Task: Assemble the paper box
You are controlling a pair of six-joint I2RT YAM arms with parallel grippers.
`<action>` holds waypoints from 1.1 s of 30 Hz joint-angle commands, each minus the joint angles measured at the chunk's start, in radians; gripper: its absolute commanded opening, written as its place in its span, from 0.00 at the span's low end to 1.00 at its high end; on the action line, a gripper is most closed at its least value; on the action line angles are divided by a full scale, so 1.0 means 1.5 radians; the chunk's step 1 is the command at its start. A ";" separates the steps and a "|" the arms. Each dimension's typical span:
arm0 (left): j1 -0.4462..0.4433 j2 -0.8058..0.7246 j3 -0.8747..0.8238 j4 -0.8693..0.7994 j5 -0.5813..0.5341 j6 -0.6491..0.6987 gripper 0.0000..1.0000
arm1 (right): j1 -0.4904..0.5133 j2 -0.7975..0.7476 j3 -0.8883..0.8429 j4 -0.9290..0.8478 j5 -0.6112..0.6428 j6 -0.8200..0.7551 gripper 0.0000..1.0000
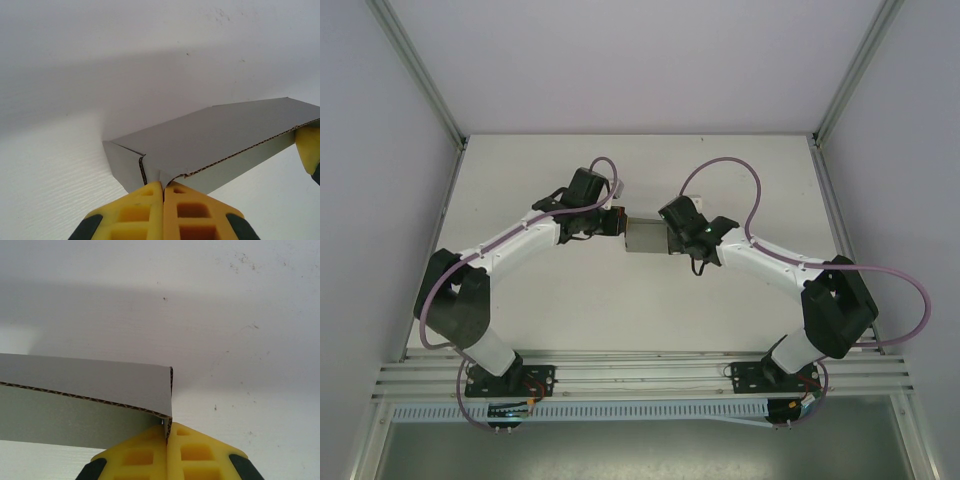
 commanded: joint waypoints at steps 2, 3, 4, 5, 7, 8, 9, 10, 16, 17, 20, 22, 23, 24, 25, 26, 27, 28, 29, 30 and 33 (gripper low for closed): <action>-0.010 0.009 -0.045 -0.015 0.002 -0.010 0.00 | 0.008 0.018 -0.009 -0.051 -0.013 0.011 0.00; -0.012 0.009 -0.055 -0.015 -0.003 -0.006 0.00 | 0.008 0.016 -0.013 -0.050 -0.012 0.010 0.00; -0.013 0.011 -0.062 -0.017 -0.008 -0.005 0.00 | 0.008 0.014 -0.017 -0.046 -0.011 0.010 0.00; -0.015 0.013 -0.068 -0.018 -0.015 -0.005 0.00 | 0.008 0.012 -0.022 -0.045 -0.012 0.012 0.00; -0.020 0.020 -0.074 -0.014 -0.024 -0.007 0.00 | 0.008 0.011 -0.030 -0.040 -0.012 0.015 0.00; -0.025 0.025 -0.074 -0.018 -0.027 -0.004 0.00 | 0.009 0.011 -0.033 -0.037 -0.012 0.016 0.00; -0.029 0.030 -0.091 -0.018 -0.026 -0.002 0.00 | 0.009 0.009 -0.038 -0.032 -0.011 0.016 0.00; -0.032 0.033 -0.098 -0.017 -0.026 -0.002 0.00 | 0.010 0.006 -0.047 -0.023 -0.010 0.013 0.00; -0.042 0.013 -0.171 -0.010 -0.052 -0.016 0.00 | 0.015 -0.028 -0.121 0.055 0.006 -0.007 0.00; -0.043 0.008 -0.178 -0.011 -0.056 -0.016 0.00 | 0.015 -0.033 -0.132 0.063 0.004 -0.008 0.00; -0.046 0.001 -0.188 -0.007 -0.035 -0.023 0.00 | 0.016 -0.042 -0.142 0.068 -0.002 -0.006 0.00; -0.049 0.003 -0.183 -0.002 -0.017 -0.041 0.00 | 0.017 -0.044 -0.144 0.068 0.000 -0.001 0.00; -0.049 0.006 -0.180 0.002 -0.011 -0.058 0.00 | 0.018 -0.044 -0.141 0.065 0.001 0.003 0.00; -0.050 0.010 -0.175 0.005 0.003 -0.067 0.00 | 0.018 -0.042 -0.137 0.060 0.004 0.006 0.00; -0.050 0.014 -0.164 0.002 0.013 -0.075 0.00 | 0.017 -0.042 -0.134 0.055 0.004 0.008 0.00; -0.050 0.016 -0.147 -0.012 0.009 -0.087 0.00 | 0.017 -0.042 -0.129 0.049 0.006 0.011 0.00; -0.050 0.016 -0.126 -0.026 0.000 -0.100 0.00 | 0.017 -0.040 -0.123 0.043 0.007 0.011 0.00; -0.050 0.015 -0.107 -0.037 -0.009 -0.115 0.00 | 0.017 -0.041 -0.119 0.037 0.008 0.013 0.00; -0.050 0.017 -0.089 -0.045 -0.011 -0.127 0.00 | 0.017 -0.039 -0.113 0.029 0.012 0.014 0.00; -0.050 0.020 -0.073 -0.050 -0.001 -0.136 0.00 | 0.017 -0.038 -0.110 0.024 0.015 0.014 0.00; -0.050 0.031 -0.016 -0.077 0.023 -0.145 0.00 | 0.017 -0.041 -0.109 0.021 0.021 0.020 0.00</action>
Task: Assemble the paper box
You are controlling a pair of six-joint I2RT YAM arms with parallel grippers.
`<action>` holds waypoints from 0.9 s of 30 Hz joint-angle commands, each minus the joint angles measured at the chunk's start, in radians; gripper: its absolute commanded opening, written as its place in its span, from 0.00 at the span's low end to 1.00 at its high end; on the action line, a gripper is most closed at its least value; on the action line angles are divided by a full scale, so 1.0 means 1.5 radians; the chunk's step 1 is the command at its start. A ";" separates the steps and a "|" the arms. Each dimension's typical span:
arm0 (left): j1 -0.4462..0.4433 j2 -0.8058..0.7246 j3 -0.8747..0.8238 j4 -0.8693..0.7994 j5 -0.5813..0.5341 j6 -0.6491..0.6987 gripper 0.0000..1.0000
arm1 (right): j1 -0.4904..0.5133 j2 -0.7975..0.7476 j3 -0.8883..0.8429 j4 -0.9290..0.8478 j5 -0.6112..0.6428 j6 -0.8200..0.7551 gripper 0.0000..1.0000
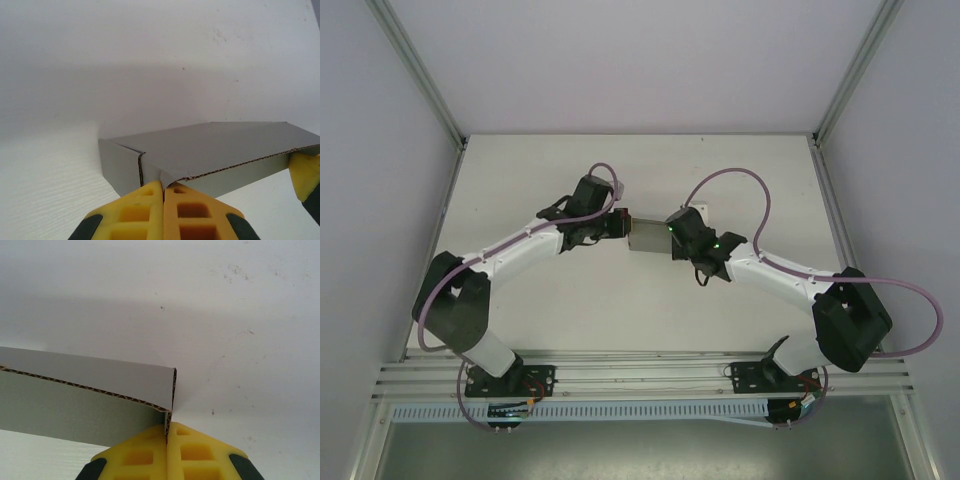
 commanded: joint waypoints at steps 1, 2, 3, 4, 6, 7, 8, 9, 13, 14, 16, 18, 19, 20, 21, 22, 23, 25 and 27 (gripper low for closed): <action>-0.019 0.039 0.024 -0.144 0.068 -0.045 0.00 | 0.004 0.021 -0.009 -0.082 -0.013 0.021 0.00; -0.019 0.038 0.028 -0.144 0.070 -0.049 0.00 | 0.005 0.019 -0.010 -0.081 -0.014 0.022 0.00; -0.019 0.039 0.031 -0.146 0.066 -0.046 0.00 | 0.004 0.017 -0.011 -0.081 -0.014 0.022 0.00; -0.019 0.040 0.033 -0.157 0.052 -0.053 0.00 | 0.005 0.015 -0.015 -0.079 -0.013 0.023 0.00; -0.020 0.045 0.035 -0.161 0.048 -0.048 0.00 | 0.005 0.012 -0.020 -0.076 -0.013 0.022 0.00; -0.019 0.046 0.030 -0.156 0.048 -0.044 0.00 | 0.004 0.011 -0.022 -0.076 -0.013 0.021 0.00; -0.019 0.049 0.023 -0.149 0.046 -0.040 0.00 | 0.005 0.011 -0.022 -0.076 -0.014 0.020 0.00; -0.020 0.052 0.018 -0.148 0.039 -0.031 0.00 | 0.006 0.009 -0.023 -0.074 -0.015 0.017 0.00; -0.022 0.056 -0.035 -0.126 0.005 -0.007 0.00 | 0.005 0.000 -0.038 -0.057 -0.011 0.010 0.00; -0.024 0.056 -0.058 -0.112 0.006 -0.004 0.00 | 0.005 -0.002 -0.044 -0.051 -0.011 0.010 0.00; -0.031 0.058 -0.092 -0.091 0.011 0.006 0.00 | 0.005 -0.003 -0.051 -0.043 -0.009 0.004 0.00; -0.038 0.060 -0.117 -0.086 0.001 0.014 0.00 | 0.007 -0.006 -0.064 -0.026 -0.008 -0.001 0.00; -0.040 0.060 -0.126 -0.086 -0.002 0.018 0.00 | 0.006 -0.009 -0.070 -0.017 -0.011 -0.008 0.00; -0.040 0.060 -0.137 -0.084 -0.006 0.016 0.00 | 0.006 -0.010 -0.076 -0.008 -0.012 -0.013 0.00; -0.041 0.060 -0.146 -0.082 -0.006 0.018 0.00 | 0.006 -0.013 -0.079 -0.003 -0.012 -0.016 0.00; -0.041 0.060 -0.150 -0.081 -0.006 0.020 0.00 | 0.006 -0.016 -0.080 -0.001 -0.014 -0.023 0.00; -0.041 0.060 -0.154 -0.080 -0.012 0.017 0.00 | 0.006 -0.021 -0.081 0.002 -0.020 -0.032 0.00; -0.041 0.060 -0.150 -0.085 -0.020 0.016 0.00 | 0.007 -0.033 -0.076 0.006 -0.040 -0.046 0.04; -0.041 0.060 -0.139 -0.088 -0.024 0.014 0.00 | 0.006 -0.050 -0.066 0.011 -0.062 -0.071 0.17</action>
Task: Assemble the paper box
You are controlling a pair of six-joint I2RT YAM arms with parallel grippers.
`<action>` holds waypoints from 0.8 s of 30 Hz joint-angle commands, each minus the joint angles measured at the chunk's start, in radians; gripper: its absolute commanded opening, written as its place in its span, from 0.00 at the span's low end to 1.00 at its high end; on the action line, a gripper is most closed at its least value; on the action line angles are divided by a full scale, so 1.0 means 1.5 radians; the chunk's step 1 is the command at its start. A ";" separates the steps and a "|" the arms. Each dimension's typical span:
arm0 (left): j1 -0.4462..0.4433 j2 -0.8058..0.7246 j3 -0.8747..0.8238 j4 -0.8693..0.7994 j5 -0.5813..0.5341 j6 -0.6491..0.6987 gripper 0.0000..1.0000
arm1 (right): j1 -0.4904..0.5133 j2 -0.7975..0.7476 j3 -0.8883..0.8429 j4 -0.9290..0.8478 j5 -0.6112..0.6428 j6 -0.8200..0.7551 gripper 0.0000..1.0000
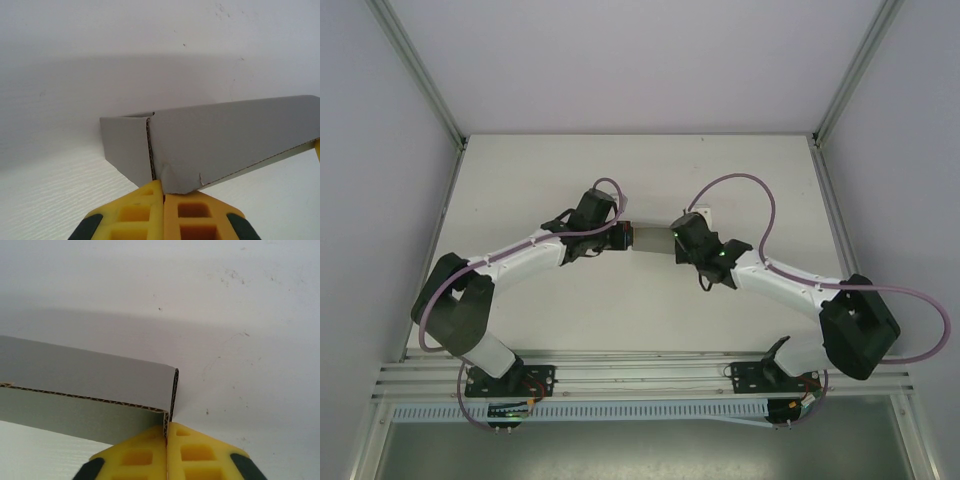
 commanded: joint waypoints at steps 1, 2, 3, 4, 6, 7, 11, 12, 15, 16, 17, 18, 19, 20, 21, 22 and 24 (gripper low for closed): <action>-0.015 0.068 -0.041 -0.169 -0.011 0.000 0.00 | 0.004 -0.021 -0.012 -0.029 -0.071 -0.045 0.23; -0.015 0.068 -0.033 -0.173 -0.013 -0.003 0.00 | 0.002 -0.033 -0.008 -0.026 -0.086 -0.061 0.31; -0.015 0.068 -0.027 -0.177 -0.013 -0.003 0.00 | 0.002 -0.045 -0.003 -0.025 -0.091 -0.071 0.38; -0.015 0.068 -0.023 -0.179 -0.013 -0.006 0.00 | 0.001 -0.056 0.003 -0.028 -0.094 -0.076 0.44; -0.015 0.066 -0.020 -0.178 -0.011 -0.005 0.00 | -0.003 -0.078 0.014 -0.028 -0.119 -0.090 0.57; -0.015 0.065 -0.019 -0.178 -0.012 -0.007 0.00 | -0.005 -0.087 0.017 -0.028 -0.127 -0.094 0.62; -0.015 0.063 -0.013 -0.180 -0.008 0.000 0.00 | -0.019 -0.112 0.036 -0.032 -0.132 -0.093 0.80; -0.015 0.065 -0.011 -0.179 -0.008 0.002 0.00 | -0.023 -0.115 0.038 -0.026 -0.128 -0.093 0.85; -0.015 0.068 -0.003 -0.181 -0.006 0.006 0.00 | -0.048 -0.114 0.041 0.001 -0.118 -0.081 0.96; -0.015 0.068 0.002 -0.183 -0.003 0.008 0.00 | -0.062 -0.109 0.047 0.005 -0.127 -0.075 0.96; -0.015 0.068 0.009 -0.184 -0.001 0.010 0.00 | -0.081 -0.101 0.054 0.004 -0.131 -0.062 0.96; -0.015 0.083 0.014 -0.188 0.001 0.012 0.00 | -0.099 -0.092 0.062 -0.001 -0.138 -0.051 0.96; -0.015 0.085 0.019 -0.189 0.006 0.016 0.00 | -0.117 -0.083 0.069 -0.011 -0.151 -0.040 0.96; -0.015 0.087 0.026 -0.192 0.006 0.019 0.00 | -0.133 -0.073 0.077 -0.024 -0.159 -0.028 0.93; -0.015 0.087 0.032 -0.196 0.003 0.021 0.00 | -0.142 -0.066 0.080 -0.031 -0.165 -0.025 0.91; -0.015 0.090 0.038 -0.202 0.002 0.025 0.00 | -0.142 -0.062 0.077 -0.031 -0.172 -0.030 0.89; -0.015 0.097 0.042 -0.210 -0.006 0.030 0.00 | -0.166 -0.059 0.063 -0.020 -0.174 -0.029 0.88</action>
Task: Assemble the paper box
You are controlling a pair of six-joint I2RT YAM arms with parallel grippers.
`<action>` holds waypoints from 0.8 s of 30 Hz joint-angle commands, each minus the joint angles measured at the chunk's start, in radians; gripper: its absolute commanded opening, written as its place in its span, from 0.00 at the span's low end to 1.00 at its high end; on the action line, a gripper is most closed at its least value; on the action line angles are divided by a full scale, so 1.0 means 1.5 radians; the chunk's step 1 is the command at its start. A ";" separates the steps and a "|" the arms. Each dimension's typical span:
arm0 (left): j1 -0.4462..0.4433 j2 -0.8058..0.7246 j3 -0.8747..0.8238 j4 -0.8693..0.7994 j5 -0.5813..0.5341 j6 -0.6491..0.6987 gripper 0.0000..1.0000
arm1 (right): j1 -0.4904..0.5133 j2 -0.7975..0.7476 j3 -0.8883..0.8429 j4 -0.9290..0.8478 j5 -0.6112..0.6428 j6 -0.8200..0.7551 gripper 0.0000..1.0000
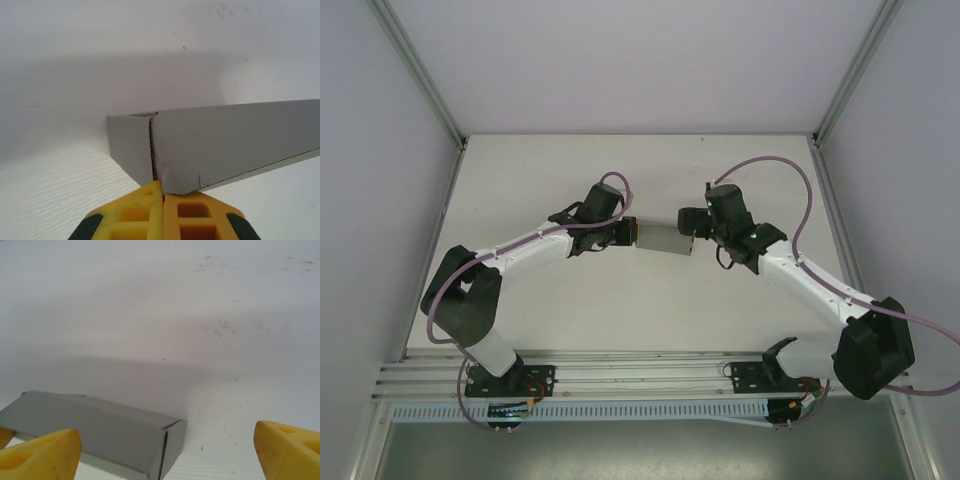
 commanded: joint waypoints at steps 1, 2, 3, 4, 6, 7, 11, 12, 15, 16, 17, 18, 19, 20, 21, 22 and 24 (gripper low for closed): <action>-0.009 0.062 -0.008 -0.166 0.003 0.019 0.00 | -0.022 0.011 -0.008 0.011 -0.033 0.012 0.87; -0.009 0.068 -0.001 -0.169 0.005 0.021 0.00 | -0.029 0.014 -0.020 0.025 -0.035 0.014 0.86; -0.009 0.073 0.004 -0.170 0.008 0.026 0.00 | -0.037 0.018 -0.029 0.038 -0.047 0.019 0.85; -0.009 0.078 0.007 -0.171 0.011 0.029 0.00 | -0.047 0.024 -0.035 0.047 -0.064 0.019 0.84; -0.010 0.086 0.016 -0.175 0.009 0.034 0.00 | -0.060 0.042 -0.041 0.042 -0.072 0.038 0.81; -0.010 0.091 0.022 -0.180 0.007 0.036 0.00 | -0.062 0.050 -0.044 0.036 -0.078 0.041 0.79; -0.009 0.090 0.033 -0.175 0.014 0.050 0.00 | -0.062 0.062 -0.098 0.066 -0.082 0.059 0.77; -0.009 0.088 0.036 -0.171 0.020 0.055 0.00 | -0.063 0.065 -0.110 0.074 -0.079 0.067 0.76; -0.010 0.080 0.051 -0.170 0.049 0.075 0.00 | -0.064 0.085 -0.138 0.107 -0.085 0.079 0.75; -0.009 0.076 0.057 -0.171 0.058 0.082 0.07 | -0.064 0.093 -0.144 0.118 -0.086 0.081 0.75; -0.010 0.072 0.062 -0.171 0.066 0.092 0.16 | -0.064 0.099 -0.146 0.122 -0.084 0.085 0.74; -0.009 0.065 0.068 -0.177 0.072 0.098 0.23 | -0.064 0.104 -0.147 0.123 -0.083 0.089 0.73; -0.009 0.056 0.074 -0.181 0.076 0.105 0.27 | -0.064 0.109 -0.147 0.123 -0.083 0.091 0.72; -0.009 0.046 0.080 -0.185 0.080 0.113 0.32 | -0.064 0.111 -0.149 0.122 -0.083 0.096 0.71; -0.010 0.037 0.086 -0.190 0.086 0.119 0.36 | -0.064 0.112 -0.150 0.120 -0.083 0.100 0.69; -0.010 0.034 0.090 -0.194 0.092 0.123 0.39 | -0.064 0.112 -0.153 0.120 -0.087 0.102 0.68; -0.010 -0.001 0.102 -0.202 0.105 0.131 0.48 | -0.064 0.113 -0.161 0.121 -0.088 0.110 0.65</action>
